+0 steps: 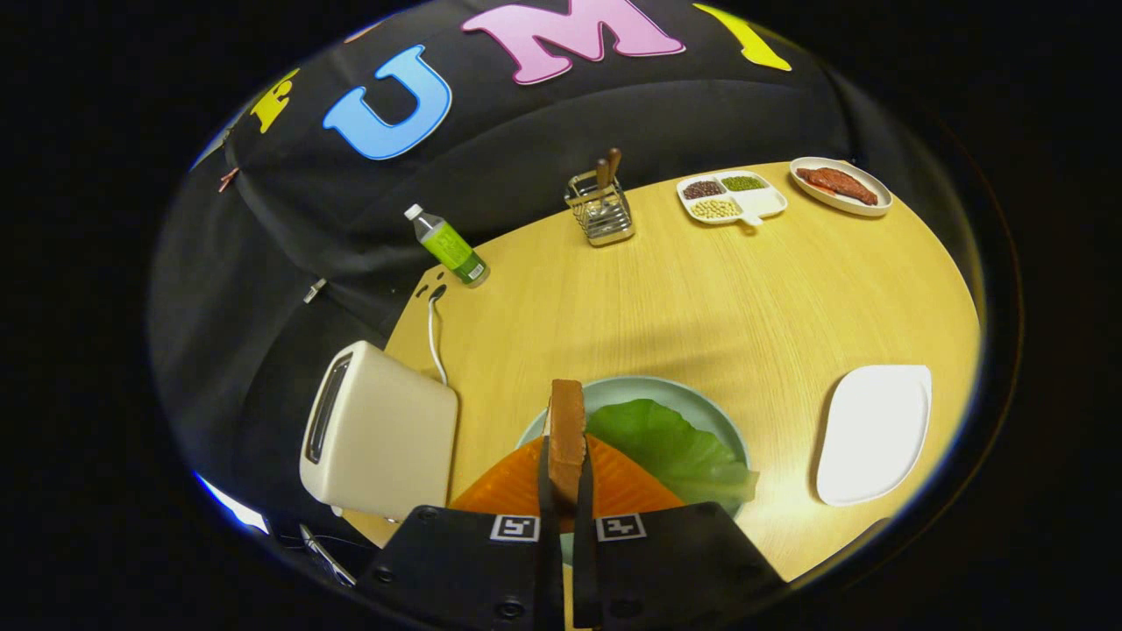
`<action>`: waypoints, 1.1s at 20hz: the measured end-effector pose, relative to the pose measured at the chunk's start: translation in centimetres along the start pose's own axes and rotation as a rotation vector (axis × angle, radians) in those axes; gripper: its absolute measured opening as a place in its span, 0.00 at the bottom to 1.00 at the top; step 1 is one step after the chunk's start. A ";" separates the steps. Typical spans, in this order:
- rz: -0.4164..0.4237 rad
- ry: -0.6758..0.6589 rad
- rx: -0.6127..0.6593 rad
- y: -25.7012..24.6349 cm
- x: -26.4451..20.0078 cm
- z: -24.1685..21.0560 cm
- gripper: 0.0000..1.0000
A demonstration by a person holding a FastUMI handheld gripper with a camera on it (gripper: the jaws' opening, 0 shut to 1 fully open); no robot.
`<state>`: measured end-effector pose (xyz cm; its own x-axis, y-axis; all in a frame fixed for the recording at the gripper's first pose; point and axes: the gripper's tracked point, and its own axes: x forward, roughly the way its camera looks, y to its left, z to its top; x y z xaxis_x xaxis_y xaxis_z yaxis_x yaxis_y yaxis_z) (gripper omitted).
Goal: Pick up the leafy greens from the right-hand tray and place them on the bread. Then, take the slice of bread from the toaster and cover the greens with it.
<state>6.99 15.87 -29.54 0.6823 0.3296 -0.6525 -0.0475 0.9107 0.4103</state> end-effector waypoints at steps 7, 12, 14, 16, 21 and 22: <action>-0.116 0.015 0.050 -5.6 0.6 -1.4 0.38; -0.166 -0.028 0.015 -8.0 -0.9 -0.2 0.85; -0.178 -0.052 -0.008 -8.3 -2.0 0.8 0.98; -0.198 -0.099 -0.044 -8.4 -3.4 2.2 0.99; -0.205 -0.183 -0.138 -6.8 -7.9 5.3 0.99; -0.204 -0.199 -0.153 -6.3 -8.9 5.9 0.99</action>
<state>5.55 5.69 -22.59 0.8176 0.0953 -0.5678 0.0056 0.9848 0.1734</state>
